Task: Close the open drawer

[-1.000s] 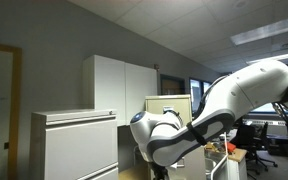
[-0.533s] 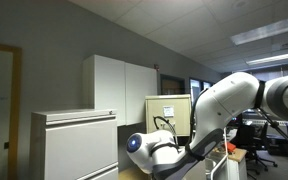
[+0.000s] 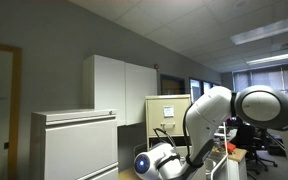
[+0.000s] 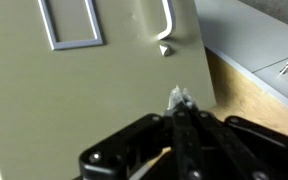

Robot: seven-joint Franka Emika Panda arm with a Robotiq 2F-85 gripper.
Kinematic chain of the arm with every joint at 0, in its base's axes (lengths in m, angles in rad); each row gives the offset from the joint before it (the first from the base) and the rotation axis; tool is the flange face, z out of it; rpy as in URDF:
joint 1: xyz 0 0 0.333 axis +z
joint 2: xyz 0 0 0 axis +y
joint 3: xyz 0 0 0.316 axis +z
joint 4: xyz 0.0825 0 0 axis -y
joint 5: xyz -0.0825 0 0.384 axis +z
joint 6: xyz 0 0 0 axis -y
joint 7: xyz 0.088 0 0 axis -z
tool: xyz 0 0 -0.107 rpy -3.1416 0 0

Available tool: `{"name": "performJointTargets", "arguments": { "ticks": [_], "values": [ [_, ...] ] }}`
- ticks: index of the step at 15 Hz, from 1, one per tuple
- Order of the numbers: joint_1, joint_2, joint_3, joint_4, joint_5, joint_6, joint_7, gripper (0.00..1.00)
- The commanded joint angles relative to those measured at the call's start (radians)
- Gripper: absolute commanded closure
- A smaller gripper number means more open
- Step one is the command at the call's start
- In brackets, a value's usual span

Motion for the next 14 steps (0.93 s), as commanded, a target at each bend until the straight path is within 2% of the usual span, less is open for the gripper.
{"name": "performJointTargets", "arguments": {
  "ticks": [1, 4, 7, 11, 14],
  "values": [
    [-0.030, 0.073, -0.055, 0.069, -0.264, 0.100, 0.084, 1.00],
    [-0.064, 0.127, -0.086, 0.150, -0.515, 0.136, 0.167, 1.00],
    [-0.097, 0.160, -0.096, 0.207, -0.677, 0.147, 0.231, 1.00],
    [-0.151, 0.246, -0.100, 0.337, -0.792, 0.159, 0.295, 1.00],
    [-0.190, 0.327, -0.101, 0.452, -0.815, 0.171, 0.307, 1.00]
  ]
}}
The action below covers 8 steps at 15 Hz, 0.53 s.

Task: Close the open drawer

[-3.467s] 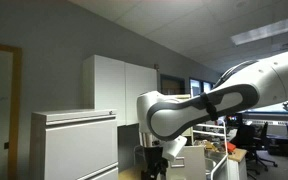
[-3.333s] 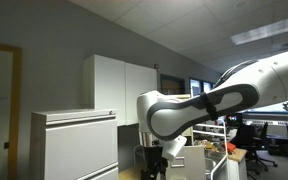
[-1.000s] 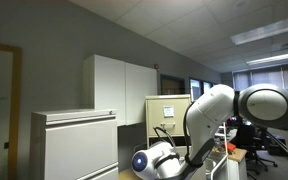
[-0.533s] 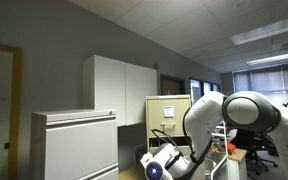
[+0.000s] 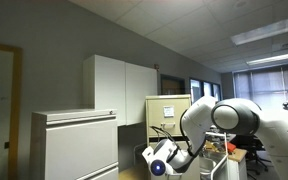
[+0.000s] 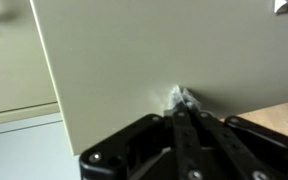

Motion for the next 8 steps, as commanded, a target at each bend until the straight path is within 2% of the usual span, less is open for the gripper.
{"name": "performJointTargets", "arguments": {
  "ticks": [1, 8],
  "values": [
    [-0.057, 0.131, -0.019, 0.222, -0.059, 0.010, 0.015, 1.00],
    [-0.116, 0.273, -0.025, 0.466, 0.001, 0.000, 0.018, 1.00]
  ]
}}
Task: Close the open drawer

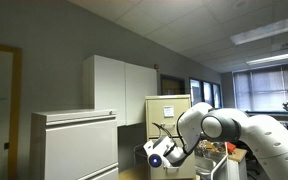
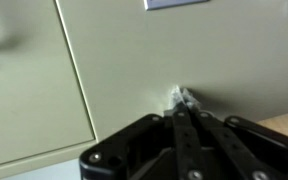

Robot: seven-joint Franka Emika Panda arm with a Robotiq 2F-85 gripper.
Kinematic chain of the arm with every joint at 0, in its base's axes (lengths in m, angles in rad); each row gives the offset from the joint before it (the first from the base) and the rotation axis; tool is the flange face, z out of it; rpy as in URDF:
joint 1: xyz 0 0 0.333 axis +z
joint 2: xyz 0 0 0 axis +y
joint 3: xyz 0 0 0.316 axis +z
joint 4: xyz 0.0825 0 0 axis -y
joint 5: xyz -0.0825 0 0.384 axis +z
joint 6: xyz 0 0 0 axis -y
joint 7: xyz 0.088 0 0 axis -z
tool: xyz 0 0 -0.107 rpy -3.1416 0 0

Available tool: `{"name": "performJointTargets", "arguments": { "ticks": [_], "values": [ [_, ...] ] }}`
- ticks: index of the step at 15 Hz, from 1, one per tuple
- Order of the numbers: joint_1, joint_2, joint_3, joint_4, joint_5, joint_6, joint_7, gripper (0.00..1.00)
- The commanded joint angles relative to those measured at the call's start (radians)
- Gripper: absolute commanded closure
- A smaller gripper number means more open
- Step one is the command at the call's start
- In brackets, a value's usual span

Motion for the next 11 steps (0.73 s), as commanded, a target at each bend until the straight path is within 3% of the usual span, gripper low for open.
{"name": "performJointTargets", "arguments": {
  "ticks": [1, 7, 11],
  "values": [
    [-0.043, 0.122, -0.021, 0.230, 0.016, -0.007, 0.004, 1.00],
    [-0.054, 0.220, -0.023, 0.394, 0.103, 0.000, 0.019, 1.00],
    [-0.055, 0.222, -0.025, 0.398, 0.104, 0.010, 0.011, 1.00]
  ]
}}
